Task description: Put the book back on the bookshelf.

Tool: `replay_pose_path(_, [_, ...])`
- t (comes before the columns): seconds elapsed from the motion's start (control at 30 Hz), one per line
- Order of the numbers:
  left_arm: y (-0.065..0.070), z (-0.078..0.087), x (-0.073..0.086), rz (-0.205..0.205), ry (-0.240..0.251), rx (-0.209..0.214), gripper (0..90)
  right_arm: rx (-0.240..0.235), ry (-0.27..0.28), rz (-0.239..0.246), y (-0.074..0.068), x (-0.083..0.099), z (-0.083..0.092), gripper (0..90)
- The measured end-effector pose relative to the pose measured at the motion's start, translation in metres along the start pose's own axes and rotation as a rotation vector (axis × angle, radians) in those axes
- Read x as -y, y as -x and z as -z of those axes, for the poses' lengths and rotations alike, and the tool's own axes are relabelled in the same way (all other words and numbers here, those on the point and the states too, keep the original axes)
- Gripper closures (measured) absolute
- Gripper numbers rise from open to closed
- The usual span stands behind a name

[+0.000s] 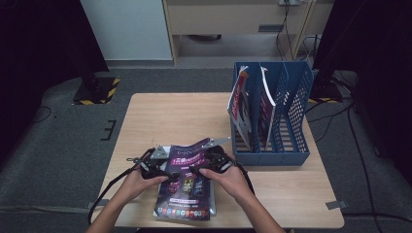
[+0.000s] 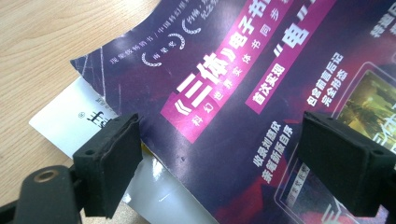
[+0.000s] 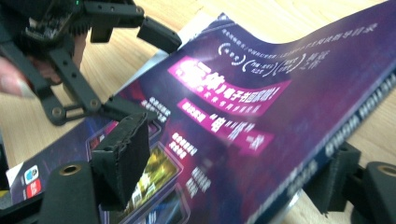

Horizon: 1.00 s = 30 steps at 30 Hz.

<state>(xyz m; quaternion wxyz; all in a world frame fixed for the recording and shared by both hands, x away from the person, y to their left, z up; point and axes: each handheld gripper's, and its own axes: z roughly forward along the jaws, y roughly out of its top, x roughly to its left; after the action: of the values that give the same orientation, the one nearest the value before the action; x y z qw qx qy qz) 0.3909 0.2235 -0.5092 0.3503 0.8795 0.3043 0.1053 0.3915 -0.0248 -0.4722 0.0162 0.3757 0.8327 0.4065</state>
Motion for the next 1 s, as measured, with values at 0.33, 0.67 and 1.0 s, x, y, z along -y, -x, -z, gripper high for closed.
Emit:
replay_pose_path(0.33, [0.0, 0.0, 0.001, -0.001, 0.004, -0.002, 13.2, -0.009, -0.009, -0.027, 0.01, -0.014, -0.009, 44.3])
replay_pose_path(0.67, [0.001, 0.001, 0.001, -0.005, 0.003, -0.009, 13.2, 0.02, -0.05, -0.013, 0.008, -0.021, -0.012, 55.4])
replay_pose_path(1.0, [0.002, 0.004, 0.0, -0.02, 0.01, -0.028, 12.6, 0.04, -0.037, -0.053, 0.007, -0.028, -0.008, 73.9])
